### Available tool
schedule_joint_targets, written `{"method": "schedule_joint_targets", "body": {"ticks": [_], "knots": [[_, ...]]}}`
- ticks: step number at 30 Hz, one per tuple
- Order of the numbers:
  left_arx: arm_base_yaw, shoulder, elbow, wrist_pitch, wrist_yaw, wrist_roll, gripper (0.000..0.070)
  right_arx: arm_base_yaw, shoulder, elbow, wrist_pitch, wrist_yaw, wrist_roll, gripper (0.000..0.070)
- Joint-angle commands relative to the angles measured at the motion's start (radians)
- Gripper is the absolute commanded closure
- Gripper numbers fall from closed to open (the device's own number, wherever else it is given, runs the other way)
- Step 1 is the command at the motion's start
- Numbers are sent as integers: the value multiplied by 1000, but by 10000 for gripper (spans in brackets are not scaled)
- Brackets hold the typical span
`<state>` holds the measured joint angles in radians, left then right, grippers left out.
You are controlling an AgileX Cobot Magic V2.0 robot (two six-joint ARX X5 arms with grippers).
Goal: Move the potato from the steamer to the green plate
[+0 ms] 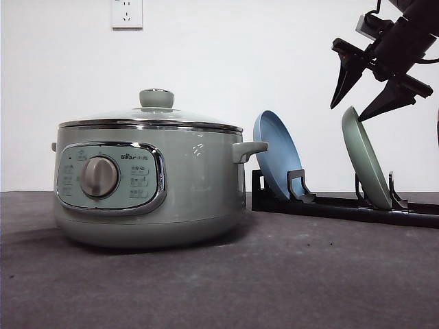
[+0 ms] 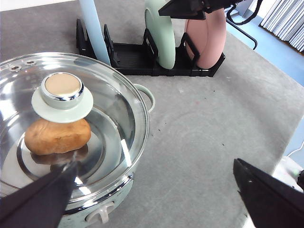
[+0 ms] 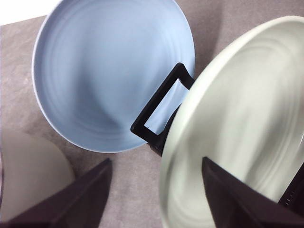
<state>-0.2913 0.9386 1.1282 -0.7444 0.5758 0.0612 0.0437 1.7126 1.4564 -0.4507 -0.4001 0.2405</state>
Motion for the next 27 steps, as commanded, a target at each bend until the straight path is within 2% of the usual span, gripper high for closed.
{"method": "schedule_joint_targets", "body": {"ticks": [1, 3, 7, 10, 15, 27], "knots": [[-4, 10, 24, 7, 9, 2, 24, 0, 29, 25, 9, -4, -5, 359], [-4, 10, 24, 7, 9, 2, 24, 0, 37, 25, 10, -4, -5, 373], [-4, 10, 24, 4, 9, 2, 24, 0, 47, 25, 9, -3, -5, 487], [-4, 10, 24, 4, 9, 2, 24, 0, 47, 25, 9, -3, -5, 532], [-4, 10, 24, 3, 9, 1, 24, 0, 47, 25, 8, -5, 1, 685], [-5, 10, 24, 3, 9, 2, 24, 0, -16, 44, -5, -43, 26, 696]]}}
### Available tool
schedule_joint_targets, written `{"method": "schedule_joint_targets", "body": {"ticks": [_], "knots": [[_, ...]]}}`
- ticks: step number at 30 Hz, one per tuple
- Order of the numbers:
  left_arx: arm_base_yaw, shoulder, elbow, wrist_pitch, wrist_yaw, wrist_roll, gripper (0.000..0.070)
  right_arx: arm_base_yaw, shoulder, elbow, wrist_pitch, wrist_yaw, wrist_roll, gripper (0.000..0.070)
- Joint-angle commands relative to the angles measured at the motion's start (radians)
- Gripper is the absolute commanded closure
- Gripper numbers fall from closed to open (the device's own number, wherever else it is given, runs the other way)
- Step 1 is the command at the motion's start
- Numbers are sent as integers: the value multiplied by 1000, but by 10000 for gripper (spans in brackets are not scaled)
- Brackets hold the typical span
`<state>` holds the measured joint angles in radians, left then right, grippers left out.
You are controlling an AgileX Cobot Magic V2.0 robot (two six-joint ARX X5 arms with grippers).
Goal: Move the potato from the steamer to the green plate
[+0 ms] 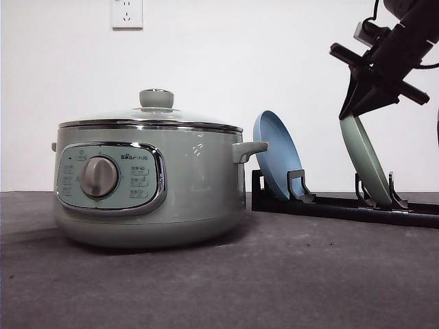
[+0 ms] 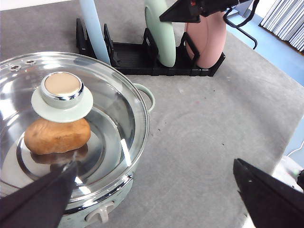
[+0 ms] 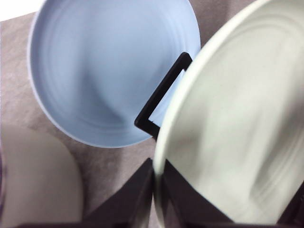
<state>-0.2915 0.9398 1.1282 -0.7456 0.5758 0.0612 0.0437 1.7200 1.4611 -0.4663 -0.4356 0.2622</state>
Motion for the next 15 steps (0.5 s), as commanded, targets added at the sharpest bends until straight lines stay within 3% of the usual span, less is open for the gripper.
{"method": "schedule_joint_targets", "body": {"ticks": [1, 9, 15], "knots": [[-6, 9, 24, 4, 9, 2, 24, 0, -38, 42, 6, -13, 7, 696], [-11, 9, 24, 5, 9, 2, 24, 0, -195, 44, -40, -72, 12, 696], [-11, 9, 24, 4, 9, 2, 24, 2, -325, 44, -142, -107, -46, 696]]}}
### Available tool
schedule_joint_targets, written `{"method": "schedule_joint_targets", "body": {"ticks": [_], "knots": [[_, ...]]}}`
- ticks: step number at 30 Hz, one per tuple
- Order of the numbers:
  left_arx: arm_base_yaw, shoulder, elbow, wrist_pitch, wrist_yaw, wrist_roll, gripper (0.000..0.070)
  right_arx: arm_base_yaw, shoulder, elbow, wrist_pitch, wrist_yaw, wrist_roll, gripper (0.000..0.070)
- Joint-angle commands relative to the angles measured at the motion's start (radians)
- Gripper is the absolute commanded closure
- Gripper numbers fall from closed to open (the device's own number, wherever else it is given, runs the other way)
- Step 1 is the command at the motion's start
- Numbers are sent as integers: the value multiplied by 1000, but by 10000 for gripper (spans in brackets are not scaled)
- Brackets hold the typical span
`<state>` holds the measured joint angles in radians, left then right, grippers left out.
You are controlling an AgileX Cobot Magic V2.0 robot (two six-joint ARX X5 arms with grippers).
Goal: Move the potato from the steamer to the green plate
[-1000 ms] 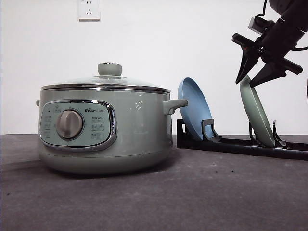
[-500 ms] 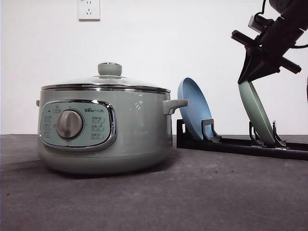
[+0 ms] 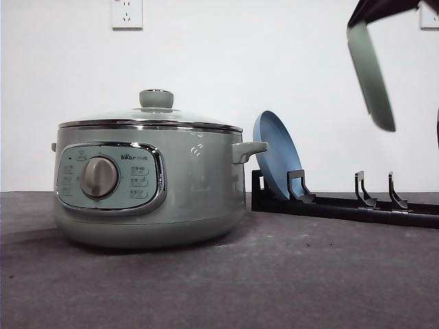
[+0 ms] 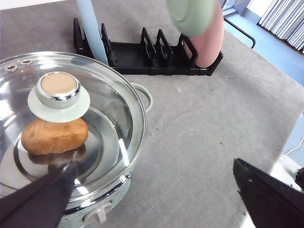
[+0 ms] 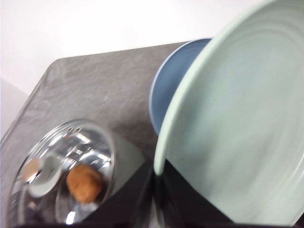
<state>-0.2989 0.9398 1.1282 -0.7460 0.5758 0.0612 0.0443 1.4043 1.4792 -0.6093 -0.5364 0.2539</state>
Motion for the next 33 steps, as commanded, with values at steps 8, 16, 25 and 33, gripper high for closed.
{"method": "schedule_joint_targets", "body": {"ticks": [8, 16, 25, 33], "knots": [[-4, 9, 24, 5, 9, 2, 24, 58, -156, 26, -198, -3, -146, 696], [-3, 9, 24, 5, 9, 2, 24, 277, -239, 26, -427, 278, -250, 696], [-3, 9, 24, 5, 9, 2, 24, 614, -240, 24, -605, 613, -204, 696], [-3, 9, 24, 5, 9, 2, 25, 851, -229, 13, -716, 792, -49, 696]]}}
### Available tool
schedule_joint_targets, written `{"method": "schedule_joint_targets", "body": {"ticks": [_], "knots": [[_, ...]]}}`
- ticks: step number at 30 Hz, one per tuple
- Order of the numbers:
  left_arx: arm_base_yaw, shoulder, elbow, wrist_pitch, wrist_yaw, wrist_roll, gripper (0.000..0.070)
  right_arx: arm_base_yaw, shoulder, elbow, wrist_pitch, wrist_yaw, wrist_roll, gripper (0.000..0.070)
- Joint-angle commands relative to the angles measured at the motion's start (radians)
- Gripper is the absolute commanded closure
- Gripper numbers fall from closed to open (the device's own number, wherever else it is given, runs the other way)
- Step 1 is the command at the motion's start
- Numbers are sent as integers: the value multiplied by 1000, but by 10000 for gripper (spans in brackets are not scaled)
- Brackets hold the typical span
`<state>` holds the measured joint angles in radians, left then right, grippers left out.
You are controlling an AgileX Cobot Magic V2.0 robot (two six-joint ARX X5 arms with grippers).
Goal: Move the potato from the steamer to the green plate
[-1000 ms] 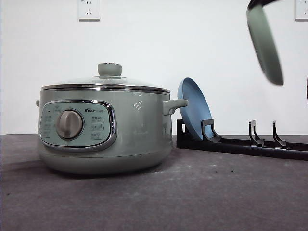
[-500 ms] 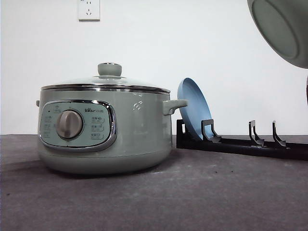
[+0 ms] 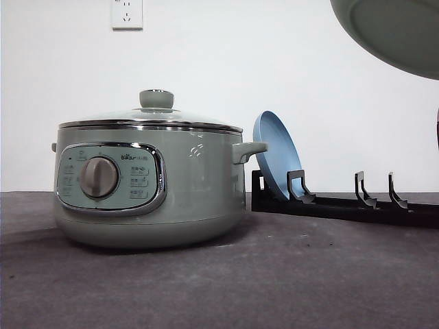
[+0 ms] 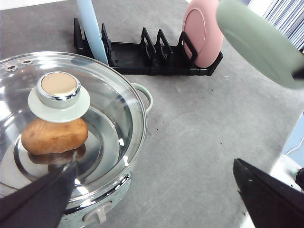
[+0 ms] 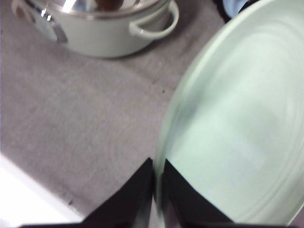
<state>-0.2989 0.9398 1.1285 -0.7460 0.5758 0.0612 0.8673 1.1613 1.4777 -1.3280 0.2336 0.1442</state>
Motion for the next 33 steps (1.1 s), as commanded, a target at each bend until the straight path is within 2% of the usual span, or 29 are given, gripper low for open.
{"method": "schedule_joint_targets", "body": {"ticks": [1, 7, 13, 19, 22, 33], "knots": [[-3, 9, 23, 5, 9, 2, 25, 56, 15, 6, -7, 43, 81, 696], [-3, 9, 23, 5, 9, 2, 25, 192, 15, -101, -6, 120, 193, 696], [-3, 9, 23, 5, 9, 2, 25, 268, 32, -280, 69, 124, 290, 696], [-3, 9, 23, 5, 9, 2, 24, 282, 92, -426, 224, 71, 314, 696], [-3, 9, 23, 5, 9, 2, 25, 282, 146, -466, 264, 75, 318, 696], [-3, 9, 23, 5, 9, 2, 25, 282, 392, -491, 413, 78, 282, 696]]}}
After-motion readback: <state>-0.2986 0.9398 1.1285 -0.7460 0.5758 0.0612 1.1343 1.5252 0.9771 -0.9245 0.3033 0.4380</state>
